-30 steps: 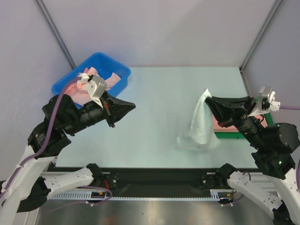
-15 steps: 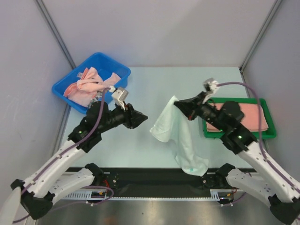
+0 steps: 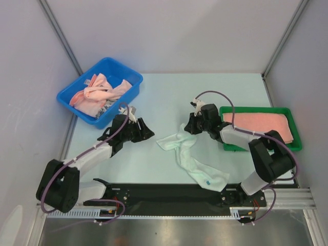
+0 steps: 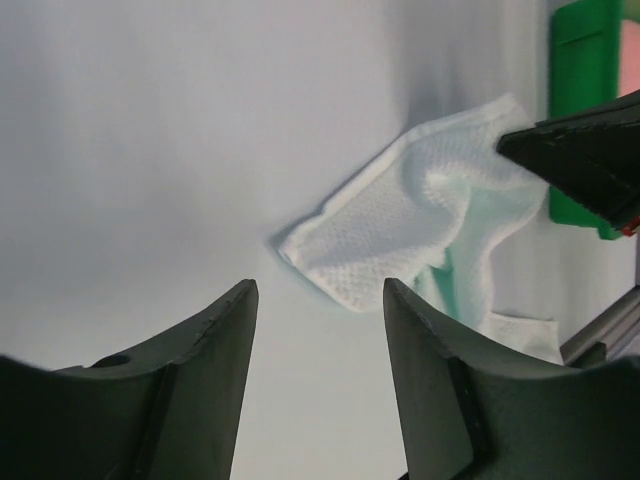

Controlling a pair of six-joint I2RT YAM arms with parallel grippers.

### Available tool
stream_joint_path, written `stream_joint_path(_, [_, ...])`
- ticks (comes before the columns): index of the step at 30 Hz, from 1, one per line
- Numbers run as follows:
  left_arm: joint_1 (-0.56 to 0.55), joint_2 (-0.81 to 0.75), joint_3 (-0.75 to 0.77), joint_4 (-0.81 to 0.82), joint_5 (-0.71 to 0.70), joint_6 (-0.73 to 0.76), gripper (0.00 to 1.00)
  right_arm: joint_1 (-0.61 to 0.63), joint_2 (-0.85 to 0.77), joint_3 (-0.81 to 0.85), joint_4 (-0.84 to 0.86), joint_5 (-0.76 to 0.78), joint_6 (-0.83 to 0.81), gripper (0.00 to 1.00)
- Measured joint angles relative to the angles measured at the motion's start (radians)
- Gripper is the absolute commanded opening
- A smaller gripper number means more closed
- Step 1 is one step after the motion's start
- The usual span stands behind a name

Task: Fold and stack the towels
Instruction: Flatten out the crumpled towel

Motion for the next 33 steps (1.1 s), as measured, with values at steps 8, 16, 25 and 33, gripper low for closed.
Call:
stream_joint_path(8, [-0.006,0.252,0.092,0.019,-0.001,0.006,0.55,-0.075,0.123,0.11,0.006,-0.03,-0.039,0.0])
stream_joint_path(16, [-0.101,0.283,0.101,-0.023,-0.072,-0.083,0.62,-0.078,0.123,0.112,0.019,-0.049,-0.046,0.0])
stream_joint_path(25, [-0.148,0.346,0.1,0.012,-0.124,-0.213,0.5,-0.078,0.116,0.094,0.034,-0.056,-0.043,0.0])
stream_joint_path(33, [-0.171,0.391,0.136,0.014,-0.177,-0.275,0.34,-0.077,0.079,0.055,0.05,-0.067,-0.039,0.0])
